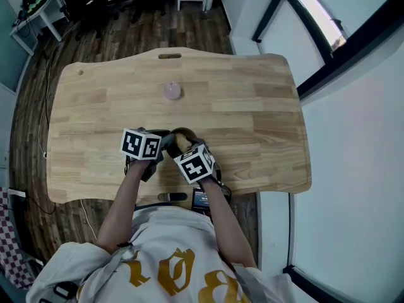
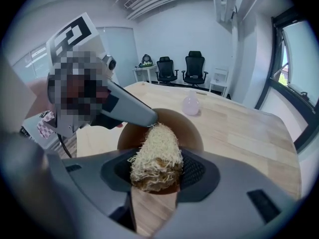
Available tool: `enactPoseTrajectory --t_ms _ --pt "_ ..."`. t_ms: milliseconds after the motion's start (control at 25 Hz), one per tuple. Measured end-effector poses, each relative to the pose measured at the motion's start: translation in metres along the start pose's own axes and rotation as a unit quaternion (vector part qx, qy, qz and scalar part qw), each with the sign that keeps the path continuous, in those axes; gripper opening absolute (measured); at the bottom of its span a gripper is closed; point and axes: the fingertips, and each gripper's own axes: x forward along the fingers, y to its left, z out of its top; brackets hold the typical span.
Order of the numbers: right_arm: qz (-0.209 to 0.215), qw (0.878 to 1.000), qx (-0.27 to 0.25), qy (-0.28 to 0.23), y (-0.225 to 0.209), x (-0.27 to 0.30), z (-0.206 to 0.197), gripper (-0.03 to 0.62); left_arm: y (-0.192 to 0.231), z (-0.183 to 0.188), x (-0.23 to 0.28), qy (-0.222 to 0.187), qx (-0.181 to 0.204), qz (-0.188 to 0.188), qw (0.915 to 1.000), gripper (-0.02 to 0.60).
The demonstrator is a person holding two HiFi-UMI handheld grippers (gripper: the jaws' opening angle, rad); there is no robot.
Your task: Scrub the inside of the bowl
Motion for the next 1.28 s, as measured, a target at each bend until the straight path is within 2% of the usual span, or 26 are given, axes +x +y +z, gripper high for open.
enactPoseTrajectory --t_ms 280,480,720,960,1280 --pt "0.032 0.999 -0.039 0.020 0.012 0.000 -0.005 0.196 -0.001 0.001 0.002 0.004 0.012 0.009 0.9999 0.055" --pt "0.084 0.994 -0.053 0.041 0.031 0.000 -0.009 0.196 0.001 -0.001 0.005 0.018 0.030 0.018 0.9993 0.055" --pt "0.093 0.992 -0.035 0.072 0.025 0.004 -0.017 0.196 0.004 -0.002 0.005 0.026 0.045 0.026 0.9983 0.055" --pt "0.066 0.992 0.001 0.106 0.003 0.006 -0.027 0.196 0.005 -0.001 0.007 0.026 0.044 0.022 0.9985 0.055" --pt "0.023 0.997 0.041 0.068 -0.009 0.008 -0.020 0.197 0.005 -0.004 0.009 0.028 0.031 0.015 0.9990 0.055"
